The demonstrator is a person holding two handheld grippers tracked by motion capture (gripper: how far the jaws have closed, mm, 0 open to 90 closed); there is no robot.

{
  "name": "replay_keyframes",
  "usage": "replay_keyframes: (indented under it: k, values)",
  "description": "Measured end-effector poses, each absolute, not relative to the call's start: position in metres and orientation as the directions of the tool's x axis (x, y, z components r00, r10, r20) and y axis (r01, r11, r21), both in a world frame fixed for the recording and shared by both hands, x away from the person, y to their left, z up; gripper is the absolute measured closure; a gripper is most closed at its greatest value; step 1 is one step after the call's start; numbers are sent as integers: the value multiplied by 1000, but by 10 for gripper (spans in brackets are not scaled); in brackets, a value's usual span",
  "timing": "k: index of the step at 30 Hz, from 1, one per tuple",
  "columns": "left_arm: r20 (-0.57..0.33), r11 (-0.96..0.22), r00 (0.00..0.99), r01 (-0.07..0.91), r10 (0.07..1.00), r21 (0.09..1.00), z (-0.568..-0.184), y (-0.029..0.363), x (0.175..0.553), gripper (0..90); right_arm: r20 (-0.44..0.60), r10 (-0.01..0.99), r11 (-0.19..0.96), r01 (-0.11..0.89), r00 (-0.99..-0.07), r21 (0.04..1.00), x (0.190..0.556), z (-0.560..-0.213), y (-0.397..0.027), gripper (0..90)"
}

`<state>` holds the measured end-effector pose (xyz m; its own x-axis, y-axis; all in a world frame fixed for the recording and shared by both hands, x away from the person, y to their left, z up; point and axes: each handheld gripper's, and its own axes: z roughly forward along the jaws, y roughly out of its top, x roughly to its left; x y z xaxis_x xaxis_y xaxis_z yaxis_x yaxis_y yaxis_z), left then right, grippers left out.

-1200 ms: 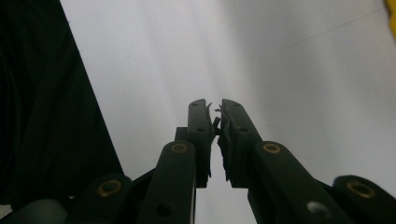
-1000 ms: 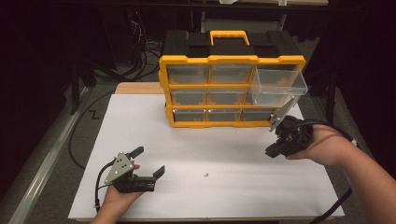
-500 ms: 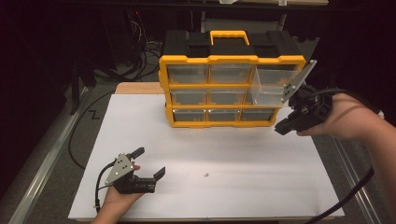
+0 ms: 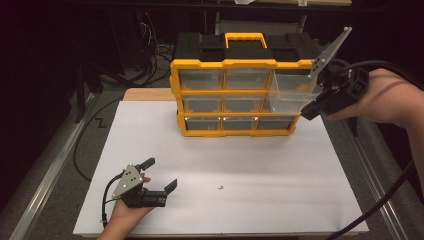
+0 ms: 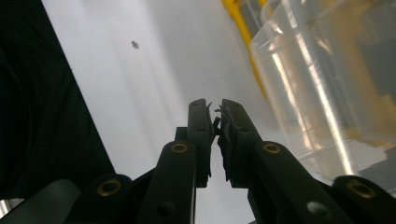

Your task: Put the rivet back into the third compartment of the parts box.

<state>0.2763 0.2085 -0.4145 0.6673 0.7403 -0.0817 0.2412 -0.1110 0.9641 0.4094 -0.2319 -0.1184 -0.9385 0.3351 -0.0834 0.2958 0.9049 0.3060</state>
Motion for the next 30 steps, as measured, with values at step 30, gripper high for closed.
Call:
replay_keyframes:
  k: [30]
  values:
    - [-74, -127, 685, 238, 725, 963, -414, 208, 273, 3, -149, 456, 861, 393, -877, 323, 481, -97, -217, 728]
